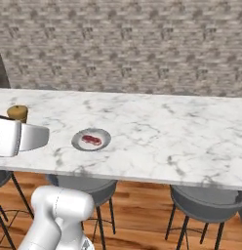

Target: Retrieve the shaker from the cabinet and place it next the steak on a plate on the dining table.

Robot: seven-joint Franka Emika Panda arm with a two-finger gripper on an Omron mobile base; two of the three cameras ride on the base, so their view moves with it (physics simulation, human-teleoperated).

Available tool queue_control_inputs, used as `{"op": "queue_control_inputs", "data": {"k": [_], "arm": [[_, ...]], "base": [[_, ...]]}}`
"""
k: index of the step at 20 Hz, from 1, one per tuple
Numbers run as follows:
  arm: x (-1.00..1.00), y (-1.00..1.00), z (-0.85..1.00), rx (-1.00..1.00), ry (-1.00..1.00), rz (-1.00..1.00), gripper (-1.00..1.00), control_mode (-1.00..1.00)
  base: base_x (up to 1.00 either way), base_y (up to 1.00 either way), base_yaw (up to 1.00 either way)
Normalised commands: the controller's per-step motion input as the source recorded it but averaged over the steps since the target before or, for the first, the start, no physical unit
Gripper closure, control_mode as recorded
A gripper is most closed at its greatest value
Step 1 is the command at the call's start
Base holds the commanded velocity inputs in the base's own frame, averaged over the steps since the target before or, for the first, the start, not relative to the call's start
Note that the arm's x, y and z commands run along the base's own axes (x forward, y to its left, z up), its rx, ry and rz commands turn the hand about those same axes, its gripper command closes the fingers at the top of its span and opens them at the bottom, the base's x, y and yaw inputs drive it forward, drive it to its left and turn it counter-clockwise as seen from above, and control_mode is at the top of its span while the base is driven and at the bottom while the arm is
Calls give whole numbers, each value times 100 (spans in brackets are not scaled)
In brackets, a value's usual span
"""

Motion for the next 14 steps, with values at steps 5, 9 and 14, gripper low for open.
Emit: {"op": "queue_control_inputs", "data": {"k": [5,9,14], "arm": [[0,0,0,0,0,0,100,100],[0,0,0,0,0,0,100,100],[0,0,0,0,0,0,100,100]], "base": [[71,-2,41],[86,-28,34],[93,-19,31]]}}
